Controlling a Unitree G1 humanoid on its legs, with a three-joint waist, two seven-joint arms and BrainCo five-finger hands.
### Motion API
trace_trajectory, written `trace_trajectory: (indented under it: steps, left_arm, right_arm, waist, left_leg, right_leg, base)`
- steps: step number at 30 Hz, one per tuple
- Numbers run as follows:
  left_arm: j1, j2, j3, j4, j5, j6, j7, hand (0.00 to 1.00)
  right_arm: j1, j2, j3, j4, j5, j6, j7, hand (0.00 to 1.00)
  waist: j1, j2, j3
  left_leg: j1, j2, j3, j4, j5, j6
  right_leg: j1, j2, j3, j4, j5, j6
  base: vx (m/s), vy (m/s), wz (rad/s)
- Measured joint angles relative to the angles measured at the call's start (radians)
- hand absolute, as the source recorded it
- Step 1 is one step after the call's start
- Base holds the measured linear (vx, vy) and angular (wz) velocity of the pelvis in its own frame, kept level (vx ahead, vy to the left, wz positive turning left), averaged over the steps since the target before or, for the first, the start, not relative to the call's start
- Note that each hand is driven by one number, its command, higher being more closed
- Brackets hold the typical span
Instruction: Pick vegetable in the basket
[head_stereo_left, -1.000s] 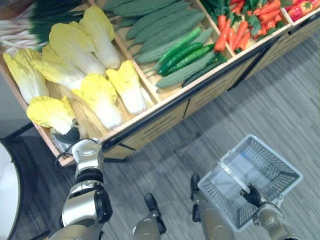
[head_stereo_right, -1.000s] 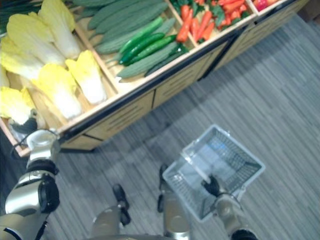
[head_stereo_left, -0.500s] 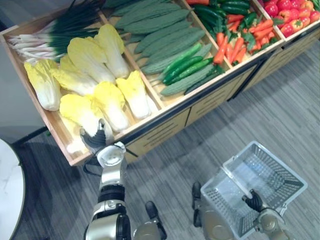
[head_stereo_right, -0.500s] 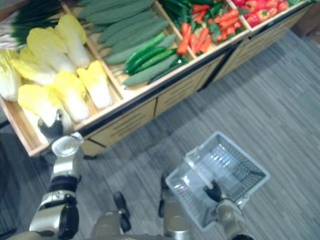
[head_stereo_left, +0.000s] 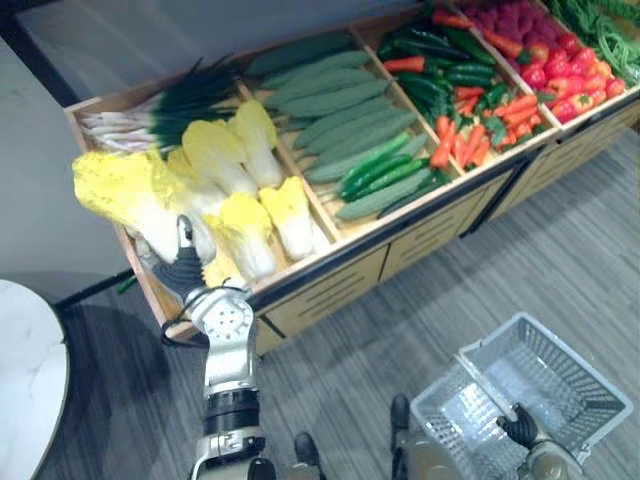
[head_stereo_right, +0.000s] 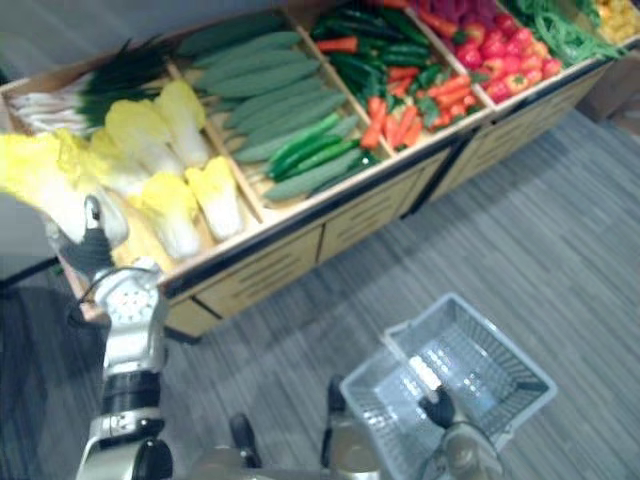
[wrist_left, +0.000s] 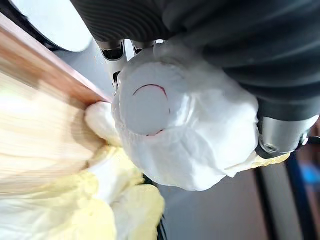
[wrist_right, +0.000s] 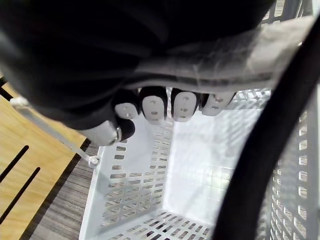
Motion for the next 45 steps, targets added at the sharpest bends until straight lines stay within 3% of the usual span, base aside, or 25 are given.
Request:
trace_trajectory:
  steps: [5,7,15,20,24,27,31,36,43,45]
  left_arm:
    - [0.104,0.042,-0.138,-0.080,0.088,-0.035,-0.085,1.00]
    - [0.166,0.102,-0.225,-0.095,0.128,-0.059,-0.185,1.00]
    - [0.169,0.233,-0.397,-0.095,0.123,-0.170,-0.419,1.00]
    - [0.169,0.299,-0.483,-0.093,0.105,-0.193,-0.508,1.00]
    - [0.150,0.396,-0.647,-0.088,0.065,-0.198,-0.593,1.00]
    - [0.103,0.441,-0.811,-0.088,0.029,-0.232,-0.672,1.00]
    - [0.005,0.449,-0.961,-0.088,-0.016,-0.274,-0.757,1.00]
    - [-0.056,0.459,-1.092,-0.089,-0.082,-0.288,-0.826,1.00]
    - [-0.080,0.463,-1.210,-0.057,-0.086,-0.296,-0.869,1.00]
    - [-0.087,0.441,-1.215,0.026,-0.069,-0.301,-0.871,1.00]
  right_arm:
    - [0.000,-0.046,-0.011,-0.099,0.046,-0.006,0.031,1.00]
    - [-0.012,-0.116,-0.008,-0.163,0.105,-0.023,0.066,1.00]
    - [-0.138,-0.267,0.084,-0.221,0.169,-0.054,0.145,1.00]
    - [-0.166,-0.303,0.118,-0.230,0.212,-0.053,0.184,1.00]
    - [-0.170,-0.329,0.161,-0.321,0.259,-0.045,0.233,1.00]
    - [-0.173,-0.342,0.200,-0.424,0.290,-0.045,0.259,1.00]
    - [-0.196,-0.354,0.256,-0.484,0.338,-0.046,0.260,1.00]
    - [-0.244,-0.367,0.312,-0.502,0.348,-0.050,0.264,1.00]
    - [-0.289,-0.397,0.363,-0.510,0.364,-0.048,0.295,1.00]
    - [-0.291,-0.401,0.388,-0.544,0.364,-0.047,0.302,1.00]
  waist:
    - [0.001,0.016,-0.021]
    - [-0.002,0.038,-0.034]
    - [-0.009,0.052,-0.045]
    - [-0.009,0.053,-0.046]
    - [-0.006,0.055,-0.049]
    - [-0.007,0.069,-0.081]
    - [-0.007,0.089,-0.119]
    - [-0.006,0.094,-0.128]
    - [-0.010,0.097,-0.137]
    - [-0.026,0.091,-0.144]
  left_leg:
    - [0.035,-0.001,0.070,0.000,-0.021,-0.006]
    - [0.062,-0.002,0.133,0.002,-0.040,-0.009]
    - [0.129,-0.018,0.291,0.003,-0.069,-0.011]
    - [0.157,-0.032,0.357,0.012,-0.090,-0.010]
    - [0.183,-0.030,0.439,0.042,-0.128,-0.019]
    - [0.191,-0.004,0.511,0.101,-0.177,-0.038]
    - [0.198,0.039,0.572,0.177,-0.213,-0.052]
    - [0.214,0.068,0.620,0.221,-0.240,-0.072]
    - [0.226,0.082,0.676,0.261,-0.271,-0.091]
    - [0.226,0.098,0.688,0.283,-0.285,-0.093]
  right_leg:
    - [-0.003,0.011,0.079,-0.003,0.007,0.010]
    - [-0.006,0.020,0.142,-0.004,0.012,0.016]
    - [-0.023,0.048,0.299,-0.021,0.049,0.033]
    - [-0.022,0.053,0.367,-0.033,0.068,0.047]
    - [-0.018,0.061,0.429,-0.033,0.078,0.053]
    - [-0.019,0.082,0.466,-0.030,0.078,0.053]
    - [-0.022,0.112,0.494,-0.018,0.078,0.053]
    - [-0.025,0.137,0.515,-0.002,0.078,0.053]
    - [-0.038,0.159,0.560,0.015,0.078,0.053]
    - [-0.038,0.164,0.562,0.015,0.068,0.047]
  base:
    - [0.00,-0.001,-0.42]
    - [-0.01,0.026,-0.72]
    - [0.00,0.008,-0.61]
    - [-0.05,-0.003,-0.45]
    - [-0.06,-0.010,-0.46]
    - [-0.04,-0.027,-0.52]
    - [0.04,-0.039,-0.38]
    - [-0.01,-0.041,-0.24]
    - [-0.04,-0.025,-0.22]
    - [-0.03,-0.029,-0.10]
